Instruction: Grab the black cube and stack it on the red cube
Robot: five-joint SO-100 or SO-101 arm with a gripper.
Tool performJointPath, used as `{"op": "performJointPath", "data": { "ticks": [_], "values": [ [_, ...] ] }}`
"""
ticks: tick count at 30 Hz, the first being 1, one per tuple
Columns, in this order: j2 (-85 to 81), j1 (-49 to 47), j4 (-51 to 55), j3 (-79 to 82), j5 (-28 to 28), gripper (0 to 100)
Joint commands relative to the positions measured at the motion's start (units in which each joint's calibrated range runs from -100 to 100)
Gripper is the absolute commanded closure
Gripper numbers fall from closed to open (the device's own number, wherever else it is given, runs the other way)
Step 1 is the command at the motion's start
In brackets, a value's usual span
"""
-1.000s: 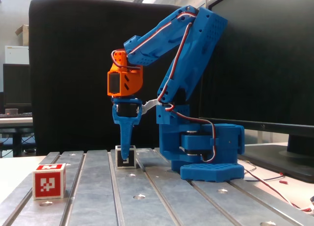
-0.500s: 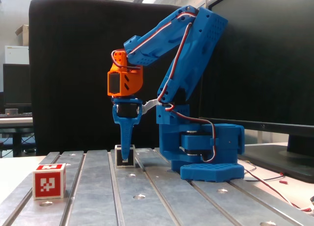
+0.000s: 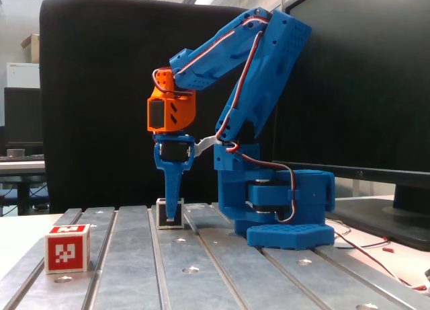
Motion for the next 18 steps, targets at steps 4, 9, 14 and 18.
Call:
{"op": "performJointPath", "data": {
  "ticks": [4, 9, 14, 18],
  "values": [
    [-0.27, -0.37, 2.83, -4.56, 0.05, 82],
    [-0.19, -1.48, 10.78, -12.43, -0.11, 82],
    [-0.19, -3.25, 13.52, -16.32, -0.21, 82],
    [-0.11, -5.24, 13.01, -17.05, -0.27, 82]
  ]
}}
